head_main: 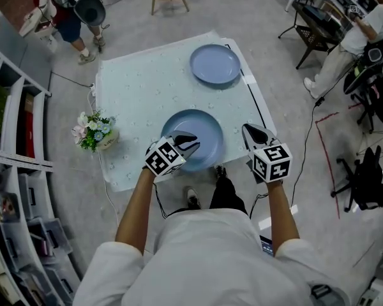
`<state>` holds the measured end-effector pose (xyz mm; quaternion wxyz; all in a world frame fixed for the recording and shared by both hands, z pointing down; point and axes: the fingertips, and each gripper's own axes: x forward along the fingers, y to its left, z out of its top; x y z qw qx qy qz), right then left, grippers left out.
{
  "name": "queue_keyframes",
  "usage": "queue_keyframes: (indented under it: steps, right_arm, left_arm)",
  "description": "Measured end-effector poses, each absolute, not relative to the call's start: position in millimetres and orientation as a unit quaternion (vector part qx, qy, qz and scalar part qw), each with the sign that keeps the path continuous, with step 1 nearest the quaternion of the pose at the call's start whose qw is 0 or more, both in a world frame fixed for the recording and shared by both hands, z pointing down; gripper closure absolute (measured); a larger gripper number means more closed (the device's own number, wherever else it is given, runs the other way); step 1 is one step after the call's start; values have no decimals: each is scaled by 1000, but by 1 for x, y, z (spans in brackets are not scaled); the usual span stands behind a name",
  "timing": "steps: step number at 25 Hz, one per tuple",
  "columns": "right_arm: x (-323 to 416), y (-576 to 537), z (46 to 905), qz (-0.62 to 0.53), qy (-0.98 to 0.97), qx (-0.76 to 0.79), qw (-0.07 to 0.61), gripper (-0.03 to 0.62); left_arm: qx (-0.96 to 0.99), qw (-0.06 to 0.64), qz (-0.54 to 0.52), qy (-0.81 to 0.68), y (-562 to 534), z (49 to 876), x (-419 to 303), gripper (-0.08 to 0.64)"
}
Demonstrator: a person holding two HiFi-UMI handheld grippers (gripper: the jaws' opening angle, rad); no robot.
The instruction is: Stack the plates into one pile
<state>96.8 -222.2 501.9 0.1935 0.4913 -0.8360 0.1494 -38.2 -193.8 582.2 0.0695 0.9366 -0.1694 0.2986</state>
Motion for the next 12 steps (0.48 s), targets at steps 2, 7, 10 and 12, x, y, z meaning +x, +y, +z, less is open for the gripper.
queue_keyframes:
  steps: [2, 7, 10, 12]
  right_arm:
    - [97, -242, 499, 134, -839, 486, 205, 577]
    - [89, -305, 500, 100, -862, 440, 233, 516]
    - [76, -351, 507, 95, -879, 397, 247, 477]
    - [67, -381, 519, 86, -886, 366, 271, 445]
  left_arm:
    - [936, 75, 266, -218, -211, 566, -47, 488]
    - [915, 131, 189, -331, -252, 544, -80, 528]
    - [898, 164, 177, -368, -268, 545, -95, 531]
    - [884, 175, 181, -393, -279, 547, -105, 531]
